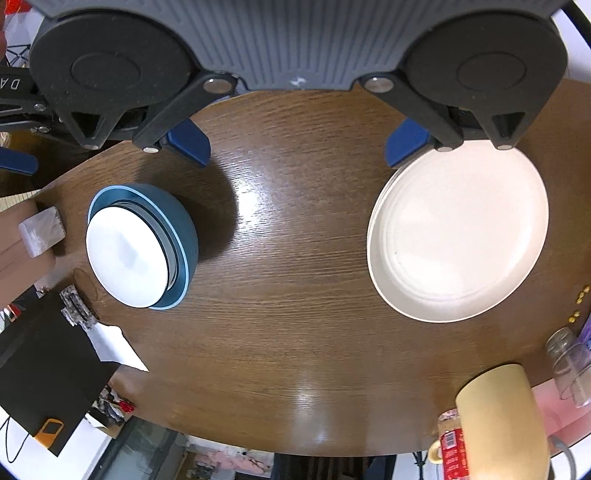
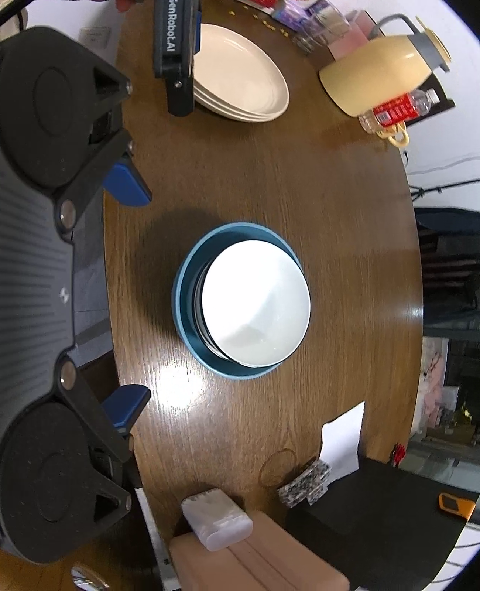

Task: Organize plates and bowls
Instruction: 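Pull both grippers back and up from the nested bowls, then move both open grippers down to the rim of the nested bowl stack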

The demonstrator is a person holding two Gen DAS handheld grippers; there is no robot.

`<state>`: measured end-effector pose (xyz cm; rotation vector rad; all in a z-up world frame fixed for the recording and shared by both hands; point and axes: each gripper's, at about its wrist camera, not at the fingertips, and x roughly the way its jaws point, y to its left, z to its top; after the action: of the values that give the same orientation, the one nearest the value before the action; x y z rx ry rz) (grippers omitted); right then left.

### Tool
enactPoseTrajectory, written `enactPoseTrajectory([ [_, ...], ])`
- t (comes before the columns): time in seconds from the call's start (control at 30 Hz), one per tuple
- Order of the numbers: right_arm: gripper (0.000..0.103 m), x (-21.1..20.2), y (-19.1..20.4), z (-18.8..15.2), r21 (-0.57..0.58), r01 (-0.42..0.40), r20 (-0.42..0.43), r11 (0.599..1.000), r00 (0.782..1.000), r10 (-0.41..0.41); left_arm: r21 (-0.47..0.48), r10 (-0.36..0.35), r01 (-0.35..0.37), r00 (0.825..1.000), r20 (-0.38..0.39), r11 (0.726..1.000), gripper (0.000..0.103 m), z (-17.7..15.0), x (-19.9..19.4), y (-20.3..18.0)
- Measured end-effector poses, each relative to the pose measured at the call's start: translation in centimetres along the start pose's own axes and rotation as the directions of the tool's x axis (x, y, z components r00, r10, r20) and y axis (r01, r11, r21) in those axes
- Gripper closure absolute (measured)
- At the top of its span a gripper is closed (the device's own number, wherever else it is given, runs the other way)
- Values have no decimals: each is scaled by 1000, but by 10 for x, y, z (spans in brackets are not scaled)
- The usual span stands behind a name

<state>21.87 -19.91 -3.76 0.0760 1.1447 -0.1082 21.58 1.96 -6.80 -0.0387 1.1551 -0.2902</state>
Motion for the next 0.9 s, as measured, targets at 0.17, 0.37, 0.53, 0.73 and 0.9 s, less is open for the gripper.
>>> enactPoseTrajectory([
  [0.17,0,0,-1,2,30,17,-6,999,1000,-17,6,-11,11,1000,-16,1000,0,6,6,2],
  [0.37,0,5,-7,10,40,15,-2,999,1000,-15,0,-9,9,1000,-14,1000,0,14,15,-5],
  [0.53,0,13,-16,25,6,-13,3,1000,1000,13,-19,-4,4,1000,-18,1000,0,25,22,-18],
  [0.73,0,21,-32,49,-57,-19,8,998,1000,20,-53,-7,7,1000,-16,999,0,38,31,-36],
  [0.9,0,30,-46,64,-93,-49,0,994,999,49,-76,-11,10,1000,-19,997,0,44,37,-46],
])
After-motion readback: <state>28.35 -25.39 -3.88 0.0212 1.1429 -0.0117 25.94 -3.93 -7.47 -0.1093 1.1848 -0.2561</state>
